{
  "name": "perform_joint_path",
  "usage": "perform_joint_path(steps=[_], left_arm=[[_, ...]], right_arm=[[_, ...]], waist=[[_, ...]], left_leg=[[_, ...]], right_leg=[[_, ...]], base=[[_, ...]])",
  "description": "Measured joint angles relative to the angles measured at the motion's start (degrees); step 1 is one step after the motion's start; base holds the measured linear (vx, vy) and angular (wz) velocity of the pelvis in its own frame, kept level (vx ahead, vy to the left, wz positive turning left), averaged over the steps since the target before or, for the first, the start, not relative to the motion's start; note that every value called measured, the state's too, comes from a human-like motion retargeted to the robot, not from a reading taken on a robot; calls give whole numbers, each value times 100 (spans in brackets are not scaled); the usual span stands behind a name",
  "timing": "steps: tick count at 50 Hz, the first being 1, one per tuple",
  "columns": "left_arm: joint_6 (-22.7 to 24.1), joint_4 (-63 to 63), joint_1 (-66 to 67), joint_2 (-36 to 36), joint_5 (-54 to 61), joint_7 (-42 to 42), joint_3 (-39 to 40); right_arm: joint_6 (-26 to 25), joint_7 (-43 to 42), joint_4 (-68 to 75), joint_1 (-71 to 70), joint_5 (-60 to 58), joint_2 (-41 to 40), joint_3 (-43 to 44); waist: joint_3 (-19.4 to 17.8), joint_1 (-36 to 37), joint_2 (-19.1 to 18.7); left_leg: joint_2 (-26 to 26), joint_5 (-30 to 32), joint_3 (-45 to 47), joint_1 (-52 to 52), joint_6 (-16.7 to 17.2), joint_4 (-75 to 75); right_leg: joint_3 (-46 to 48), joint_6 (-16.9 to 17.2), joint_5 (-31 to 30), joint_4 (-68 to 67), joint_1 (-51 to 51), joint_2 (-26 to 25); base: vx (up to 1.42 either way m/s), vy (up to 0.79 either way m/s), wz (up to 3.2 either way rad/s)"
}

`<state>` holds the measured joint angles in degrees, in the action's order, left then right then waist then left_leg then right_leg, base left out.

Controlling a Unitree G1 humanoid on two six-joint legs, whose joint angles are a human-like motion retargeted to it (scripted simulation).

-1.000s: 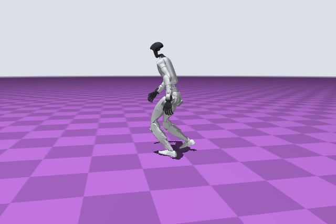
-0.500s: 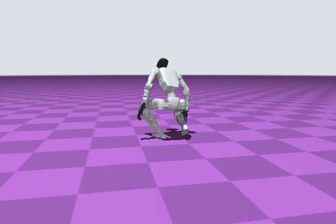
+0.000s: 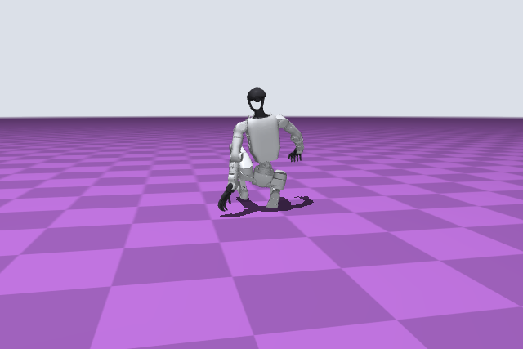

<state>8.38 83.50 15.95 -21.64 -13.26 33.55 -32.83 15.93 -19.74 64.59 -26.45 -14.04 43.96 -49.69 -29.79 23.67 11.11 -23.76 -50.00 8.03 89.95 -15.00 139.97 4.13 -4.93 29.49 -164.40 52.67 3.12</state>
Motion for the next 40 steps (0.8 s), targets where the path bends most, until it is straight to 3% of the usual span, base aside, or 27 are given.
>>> perform_joint_path(steps=[2, 5, 8, 10, 13, 15, 17, 18, 21, 25, 30, 34, 37, 40], left_arm=[[156, -70, -7, -97, 214, -663, 205], [372, -350, 192, -445, 483, -1831, 510], [521, -498, 7, -604, 660, -2492, 678], [618, -545, -258, -561, 789, -2620, 701], [734, -561, -638, -422, 995, -2325, 466], [800, -582, -885, -281, 1066, -2034, 167], [842, -608, -1143, -186, 1088, -1685, -224], [859, -626, -1314, -165, 1077, -1469, -425], [905, -907, -1876, -151, 1045, -814, -707], [998, -1929, -2606, -216, 961, -423, -347], [677, -2819, -3349, -192, 933, -1514, 351], [352, -2561, -3748, -356, 844, -2479, 651], [245, -2480, -3394, -517, 723, -3208, 699], [246, -2642, -2635, -591, 708, -3892, 707]], right_arm=[[257, -15, -1074, -1180, 550, 139, -138], [403, -106, -3063, -2969, 1151, 739, -380], [506, -520, -4429, -4483, 840, 1321, -609], [563, -911, -4943, -5010, 554, 1600, -747], [655, -1511, -4985, -4337, 364, 1626, -652], [630, -1795, -4455, -2998, 313, 1256, -314], [451, -1944, -3217, -1284, 180, 504, 54], [328, -1967, -2441, -504, 75, 54, 170], [-83, -1854, -349, 1316, -432, -1177, 249], [-449, -1418, 866, 2636, -1072, -1980, 259], [-650, -400, 1015, 1824, -443, -2188, 608], [-587, -22, 170, -184, 538, -1904, 1116], [-461, 218, -1056, -1075, 1020, -1399, 1462], [-386, 532, -2295, -1055, 1120, -912, 1704]], waist=[[0, 283, 20], [0, 169, -11], [0, 56, 63], [0, -5, 123], [0, -218, -3], [0, -489, -293], [0, -958, -753], [0, -1193, -981], [0, -1743, -1438], [0, -2144, -1537], [0, -2407, -1495], [77, -2400, -1317], [706, -2128, -1049], [1121, -1844, -817]], left_leg=[[-87, 0, -498, 0, 0, 50], [416, 0, -909, 0, 0, 21], [717, 0, -792, 0, 0, -166], [804, 0, -486, 0, 0, -291], [1128, 0, 90, 0, 0, -264], [1455, 44, 311, 0, 0, -65], [1968, 104, 222, 0, 10, 211], [2217, 54, 127, 0, 30, 374], [2663, 22, 63, 0, 134, 658], [2660, 10, 342, 0, 217, 825], [2414, 0, 204, 0, 28, 200], [2093, 1, -44, -4, 0, -784], [1679, 0, 139, -392, 1, -1815], [1573, 0, 511, -1688, 110, -3178]], right_leg=[[216, 41, -160, 54, -683, -151], [755, 524, -1471, 534, -1145, -106], [786, 701, -1658, 767, -658, -192], [440, 560, -1420, 729, 331, -164], [-326, 242, -1070, 803, 2830, -206], [-398, -151, -54, 1138, 3729, -102], [143, -520, 1109, 1695, 3729, 286], [385, -543, 1401, 1967, 3729, 342], [566, -423, 1513, 2243, 3729, 238], [284, -602, 1831, 1729, 3729, 70], [248, -816, 2039, 2218, 3729, -107], [279, -507, 2037, 3291, 3729, -255], [97, -122, 1951, 4306, 3497, -421], [-151, 251, 1813, 5475, 2367, -319]], base=[[19, 5, -122], [15, 11, 28], [17, 20, 61], [19, 27, 39], [22, 32, 72], [33, 21, 145], [39, -4, 251], [34, -16, 281], [26, -21, 215], [22, -20, 45], [23, -14, -21], [31, -6, -46], [36, 3, -87], [42, 9, -76]])
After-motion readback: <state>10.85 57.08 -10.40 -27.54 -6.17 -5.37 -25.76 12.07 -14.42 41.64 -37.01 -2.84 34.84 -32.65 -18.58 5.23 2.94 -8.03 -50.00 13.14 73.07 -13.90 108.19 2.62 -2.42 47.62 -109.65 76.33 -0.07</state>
